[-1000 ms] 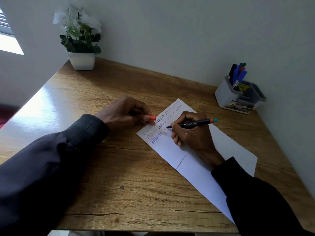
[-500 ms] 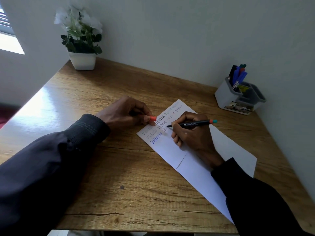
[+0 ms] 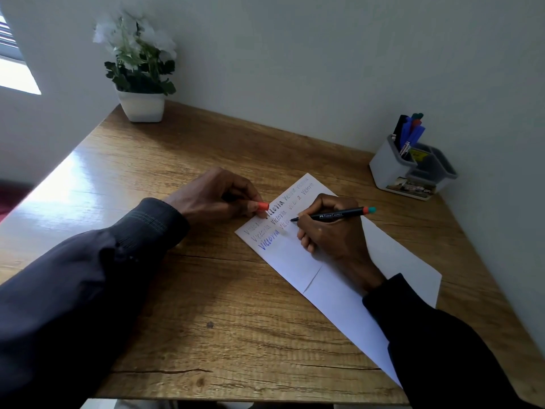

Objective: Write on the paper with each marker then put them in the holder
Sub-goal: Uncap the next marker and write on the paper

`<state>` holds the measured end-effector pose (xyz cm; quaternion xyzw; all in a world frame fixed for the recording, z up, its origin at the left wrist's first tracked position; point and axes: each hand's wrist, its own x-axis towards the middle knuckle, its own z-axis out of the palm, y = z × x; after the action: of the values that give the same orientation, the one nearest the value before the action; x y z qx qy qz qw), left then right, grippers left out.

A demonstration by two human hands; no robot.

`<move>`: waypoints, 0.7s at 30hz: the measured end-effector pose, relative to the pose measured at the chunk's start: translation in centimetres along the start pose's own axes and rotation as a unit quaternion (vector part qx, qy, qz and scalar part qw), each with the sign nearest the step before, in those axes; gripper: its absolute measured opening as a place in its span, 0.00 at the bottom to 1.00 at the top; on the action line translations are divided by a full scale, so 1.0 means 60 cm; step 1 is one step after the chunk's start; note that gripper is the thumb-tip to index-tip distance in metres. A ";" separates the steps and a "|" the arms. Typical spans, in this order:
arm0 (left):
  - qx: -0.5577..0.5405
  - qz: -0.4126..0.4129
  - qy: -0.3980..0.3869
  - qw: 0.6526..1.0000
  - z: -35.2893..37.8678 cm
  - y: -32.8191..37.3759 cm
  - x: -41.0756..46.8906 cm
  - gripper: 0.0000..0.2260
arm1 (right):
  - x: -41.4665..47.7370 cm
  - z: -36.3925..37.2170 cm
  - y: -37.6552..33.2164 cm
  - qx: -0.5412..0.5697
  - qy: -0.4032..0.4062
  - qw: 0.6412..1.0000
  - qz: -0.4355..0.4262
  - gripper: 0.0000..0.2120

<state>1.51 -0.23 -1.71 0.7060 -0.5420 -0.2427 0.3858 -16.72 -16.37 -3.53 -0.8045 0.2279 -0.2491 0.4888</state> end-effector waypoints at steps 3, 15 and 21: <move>-0.003 0.003 -0.002 1.000 0.000 0.000 0.000 0.08 | -0.002 -0.001 0.002 0.016 0.001 1.000 -0.008 0.06; -0.012 0.001 -0.004 1.000 -0.001 -0.005 -0.001 0.07 | 0.000 0.000 0.003 0.010 0.004 1.000 0.005 0.05; -0.015 -0.002 -0.004 1.000 0.000 -0.004 0.001 0.07 | 0.001 0.000 0.007 0.012 0.011 1.000 -0.005 0.05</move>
<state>1.65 -0.23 -1.90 0.7004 -0.5385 -0.2539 0.3936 -16.75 -16.59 -3.87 -0.7965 0.2266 -0.2631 0.4949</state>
